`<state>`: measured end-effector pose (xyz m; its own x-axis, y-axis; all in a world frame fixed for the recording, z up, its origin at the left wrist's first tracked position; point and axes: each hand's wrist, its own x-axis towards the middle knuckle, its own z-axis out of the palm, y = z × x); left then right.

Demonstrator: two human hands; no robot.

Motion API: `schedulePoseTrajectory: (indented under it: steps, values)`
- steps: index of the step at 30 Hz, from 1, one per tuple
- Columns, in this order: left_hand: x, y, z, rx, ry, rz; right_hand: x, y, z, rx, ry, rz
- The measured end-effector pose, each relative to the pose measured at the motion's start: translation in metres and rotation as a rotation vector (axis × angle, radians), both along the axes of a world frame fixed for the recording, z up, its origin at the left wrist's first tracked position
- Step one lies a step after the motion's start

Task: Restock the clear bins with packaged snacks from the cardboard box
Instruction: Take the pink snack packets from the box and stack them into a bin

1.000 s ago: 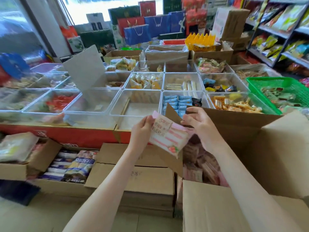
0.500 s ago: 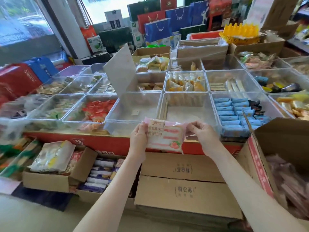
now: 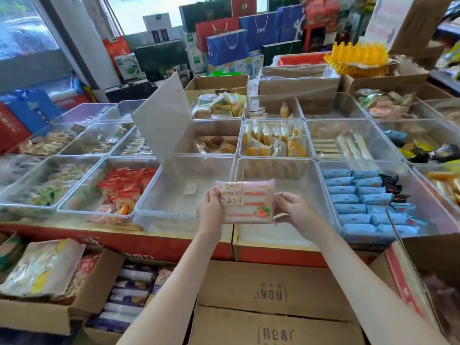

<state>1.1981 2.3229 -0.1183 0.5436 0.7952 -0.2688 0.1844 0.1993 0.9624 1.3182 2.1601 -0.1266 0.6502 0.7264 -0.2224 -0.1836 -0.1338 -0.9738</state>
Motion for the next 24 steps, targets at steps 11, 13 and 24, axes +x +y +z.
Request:
schedulePoseTrajectory:
  steps: [11,13,24]
  values:
    - [0.093,0.043,-0.047,0.143,0.126,-0.066,0.097,0.035,-0.056,-0.297,-0.199,-0.112]
    - [0.117,0.046,-0.060,0.209,0.198,-0.095,0.118,0.043,-0.072,-0.417,-0.301,-0.217]
    - [0.248,0.064,-0.122,0.155,0.448,-0.153,0.211,0.094,-0.155,-0.602,-0.340,-0.430]
